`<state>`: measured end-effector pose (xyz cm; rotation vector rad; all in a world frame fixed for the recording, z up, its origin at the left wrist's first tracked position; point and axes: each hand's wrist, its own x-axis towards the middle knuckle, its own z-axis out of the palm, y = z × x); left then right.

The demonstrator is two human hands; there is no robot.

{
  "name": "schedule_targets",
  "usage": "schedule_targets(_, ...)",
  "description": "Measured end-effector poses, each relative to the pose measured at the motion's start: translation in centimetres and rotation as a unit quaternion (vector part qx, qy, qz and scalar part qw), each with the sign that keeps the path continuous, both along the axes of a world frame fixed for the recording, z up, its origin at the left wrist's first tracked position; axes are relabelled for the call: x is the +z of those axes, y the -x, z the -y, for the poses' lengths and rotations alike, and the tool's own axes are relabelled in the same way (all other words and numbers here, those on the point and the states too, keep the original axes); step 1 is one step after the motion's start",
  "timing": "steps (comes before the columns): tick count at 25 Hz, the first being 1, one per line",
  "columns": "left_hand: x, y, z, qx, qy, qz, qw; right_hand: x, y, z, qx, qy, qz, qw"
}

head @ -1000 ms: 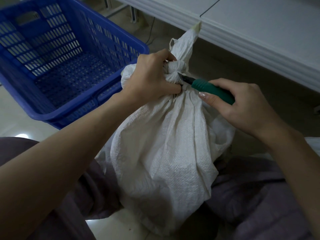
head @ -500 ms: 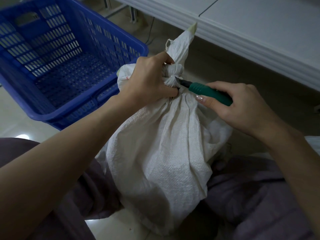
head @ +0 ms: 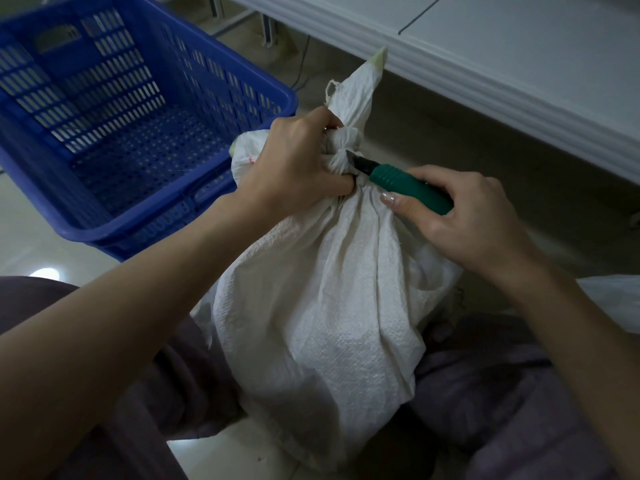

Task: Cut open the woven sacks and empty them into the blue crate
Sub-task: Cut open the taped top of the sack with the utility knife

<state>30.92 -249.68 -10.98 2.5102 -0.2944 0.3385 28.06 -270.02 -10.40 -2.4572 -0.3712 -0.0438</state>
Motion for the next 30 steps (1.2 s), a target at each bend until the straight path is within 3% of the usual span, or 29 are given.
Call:
schedule_targets(8, 0.4, 0.7, 0.3, -0.037, -0.037, -0.018, 0.998, 0.1, 0.0, -0.3, -0.01, -0.005, -0.036, 0.999)
schedule_targets(16, 1.0, 1.2, -1.0, -0.023, -0.003, -0.092, 0.995, 0.6, 0.3, -0.6, -0.043, 0.024, 0.008, 0.999)
schedule_targets(24, 0.4, 0.8, 0.0, 0.041, 0.073, -0.1, 0.991, -0.7, 0.8, -1.2, -0.086, 0.043, 0.135, 0.986)
schedule_targets(30, 0.5, 0.7, 0.3, 0.079, 0.131, -0.101, 0.983, -1.7, 0.3, -1.3, -0.091, 0.118, 0.235, 0.961)
